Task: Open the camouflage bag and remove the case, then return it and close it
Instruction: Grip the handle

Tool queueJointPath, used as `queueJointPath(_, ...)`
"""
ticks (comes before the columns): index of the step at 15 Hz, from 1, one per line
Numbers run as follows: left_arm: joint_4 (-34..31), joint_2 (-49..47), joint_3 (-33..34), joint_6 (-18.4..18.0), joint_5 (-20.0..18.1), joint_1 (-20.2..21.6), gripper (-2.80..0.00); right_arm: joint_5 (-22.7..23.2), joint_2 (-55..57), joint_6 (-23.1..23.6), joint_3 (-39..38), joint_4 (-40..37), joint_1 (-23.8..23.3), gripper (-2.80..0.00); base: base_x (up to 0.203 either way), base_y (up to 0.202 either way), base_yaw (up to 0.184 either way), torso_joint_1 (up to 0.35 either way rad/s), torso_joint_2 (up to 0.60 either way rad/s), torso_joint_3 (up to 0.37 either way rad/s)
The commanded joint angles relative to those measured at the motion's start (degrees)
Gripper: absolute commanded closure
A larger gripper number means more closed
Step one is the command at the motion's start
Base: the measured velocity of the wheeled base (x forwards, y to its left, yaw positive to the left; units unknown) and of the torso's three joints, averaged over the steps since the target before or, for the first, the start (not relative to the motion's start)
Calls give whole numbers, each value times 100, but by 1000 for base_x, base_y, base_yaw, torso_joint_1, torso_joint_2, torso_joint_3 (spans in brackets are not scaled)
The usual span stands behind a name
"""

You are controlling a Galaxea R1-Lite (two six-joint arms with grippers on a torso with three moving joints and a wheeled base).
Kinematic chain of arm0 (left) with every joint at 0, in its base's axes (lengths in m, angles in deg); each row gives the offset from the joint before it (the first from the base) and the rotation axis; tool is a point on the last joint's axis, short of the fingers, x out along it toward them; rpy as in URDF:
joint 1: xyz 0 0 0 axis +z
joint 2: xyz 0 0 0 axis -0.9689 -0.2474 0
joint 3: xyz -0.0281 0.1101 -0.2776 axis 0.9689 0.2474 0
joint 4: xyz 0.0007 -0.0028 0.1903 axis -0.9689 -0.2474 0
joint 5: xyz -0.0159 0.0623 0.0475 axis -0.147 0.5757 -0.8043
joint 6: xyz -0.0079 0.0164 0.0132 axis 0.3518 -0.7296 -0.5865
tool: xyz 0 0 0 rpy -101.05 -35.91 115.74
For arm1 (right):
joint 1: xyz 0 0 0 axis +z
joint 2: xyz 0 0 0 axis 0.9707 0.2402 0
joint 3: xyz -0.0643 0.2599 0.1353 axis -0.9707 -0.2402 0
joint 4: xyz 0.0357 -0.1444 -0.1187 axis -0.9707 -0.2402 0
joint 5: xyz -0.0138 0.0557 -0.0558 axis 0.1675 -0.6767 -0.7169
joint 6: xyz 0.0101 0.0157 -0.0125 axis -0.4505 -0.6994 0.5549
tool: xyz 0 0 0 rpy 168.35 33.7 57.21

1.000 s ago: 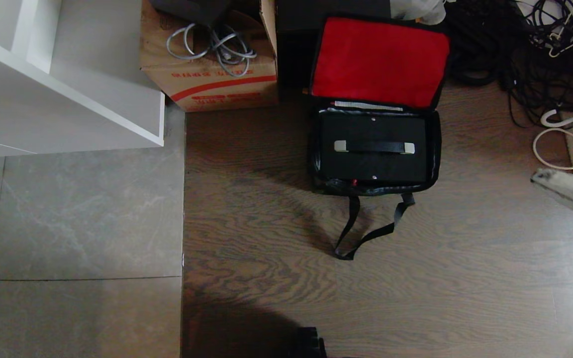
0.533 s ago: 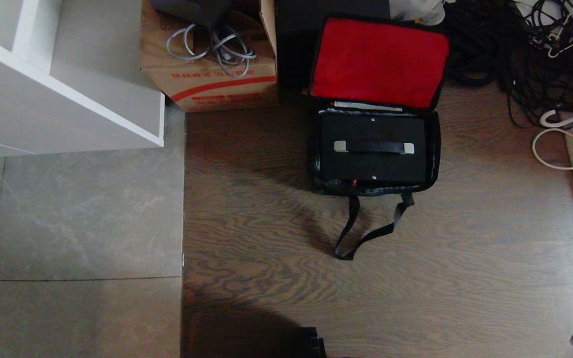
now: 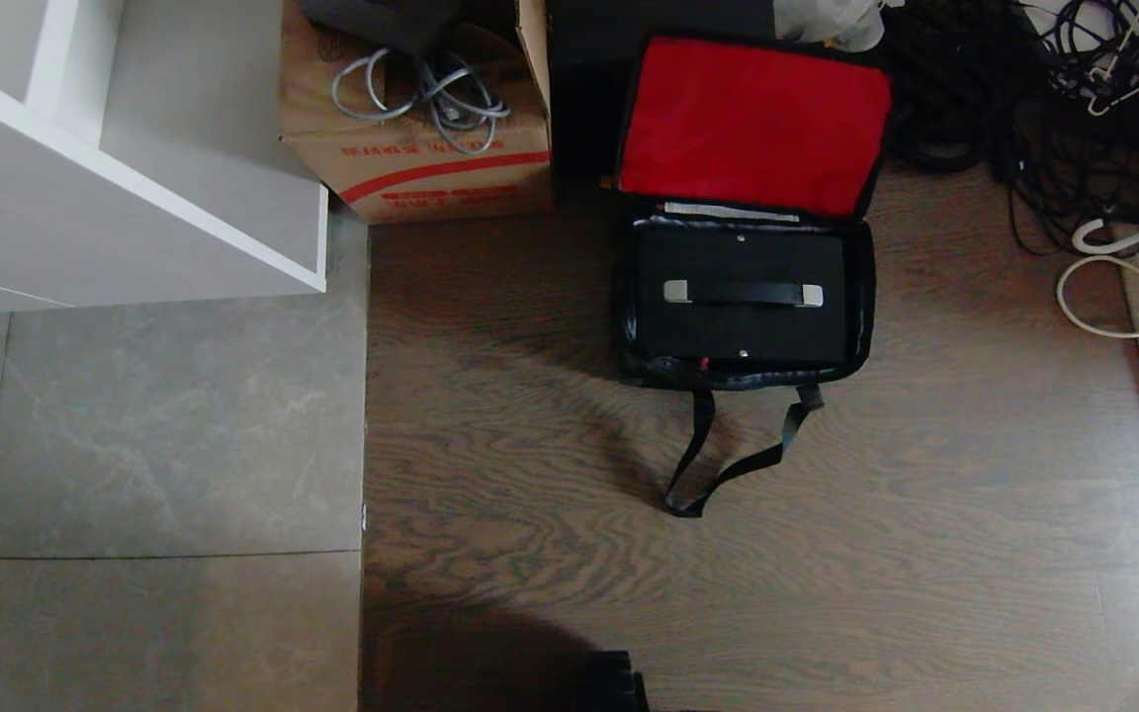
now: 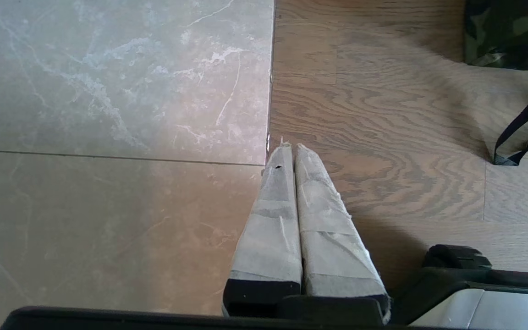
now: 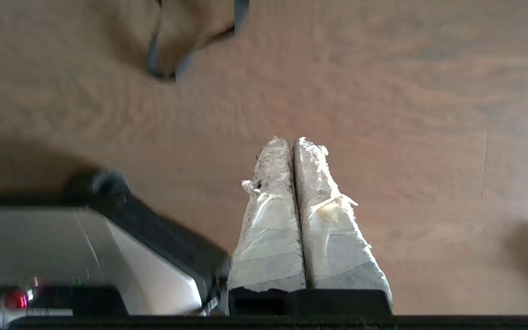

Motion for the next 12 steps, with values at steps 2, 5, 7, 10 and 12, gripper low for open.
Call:
queueJointPath(2,4,2,62,10,4,0,0,10,-265,-8,-26,-17,2,0,0,0,0,0,0,0)
queueJointPath(5,-5,2,62,3,4,0,0,3,-265,-8,-26,-8,2,0,0,0,0,0,0,0)
queueJointPath(7,0,2,62,3,4,0,0,3,-265,-8,-26,-8,2,0,0,0,0,0,0,0)
queueJointPath(10,4,2,62,3,4,0,0,12,-265,-8,-26,-8,2,0,0,0,0,0,0,0)
queueJointPath(12,4,2,62,3,4,0,0,12,-265,-8,-26,-8,2,0,0,0,0,0,0,0)
